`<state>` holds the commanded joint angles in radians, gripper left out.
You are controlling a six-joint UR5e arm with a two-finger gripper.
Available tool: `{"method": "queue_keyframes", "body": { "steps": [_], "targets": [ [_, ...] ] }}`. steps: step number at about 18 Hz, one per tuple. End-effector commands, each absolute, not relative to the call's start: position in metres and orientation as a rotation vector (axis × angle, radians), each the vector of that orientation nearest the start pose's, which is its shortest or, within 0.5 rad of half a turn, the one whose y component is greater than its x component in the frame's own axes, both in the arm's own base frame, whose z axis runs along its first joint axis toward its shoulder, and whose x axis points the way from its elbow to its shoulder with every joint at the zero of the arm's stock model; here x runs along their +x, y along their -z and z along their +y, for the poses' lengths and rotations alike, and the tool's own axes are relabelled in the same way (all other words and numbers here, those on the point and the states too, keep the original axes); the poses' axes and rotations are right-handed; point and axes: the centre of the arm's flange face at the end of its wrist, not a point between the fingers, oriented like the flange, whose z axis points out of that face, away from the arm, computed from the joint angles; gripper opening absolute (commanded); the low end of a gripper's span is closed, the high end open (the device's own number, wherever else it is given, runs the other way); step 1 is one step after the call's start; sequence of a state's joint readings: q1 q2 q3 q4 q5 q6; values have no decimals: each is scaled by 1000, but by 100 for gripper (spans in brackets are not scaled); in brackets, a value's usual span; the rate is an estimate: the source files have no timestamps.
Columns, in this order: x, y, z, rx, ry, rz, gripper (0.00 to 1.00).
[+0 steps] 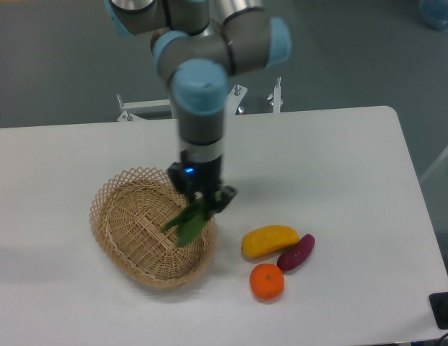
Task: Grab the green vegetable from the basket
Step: 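Lift the bok choy out of the basket and carry it beside the mango, then hold the bok choy raised above the table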
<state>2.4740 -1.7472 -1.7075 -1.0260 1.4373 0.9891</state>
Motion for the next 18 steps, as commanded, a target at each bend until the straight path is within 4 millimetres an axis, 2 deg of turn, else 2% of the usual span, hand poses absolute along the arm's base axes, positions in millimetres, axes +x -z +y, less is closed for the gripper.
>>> {"method": "queue_keyframes", "body": {
  "steps": [2, 5, 8, 13, 18],
  "targets": [
    [-388, -397, 444, -2887, -207, 225, 42],
    [-427, -405, 412, -2868, -245, 281, 42],
    [-456, -405, 382, -2855, -266, 355, 42],
    [-467, -403, 368, -2856, -264, 355, 42],
    [-466, -402, 365, -2860, -249, 348, 42]
  ]
}}
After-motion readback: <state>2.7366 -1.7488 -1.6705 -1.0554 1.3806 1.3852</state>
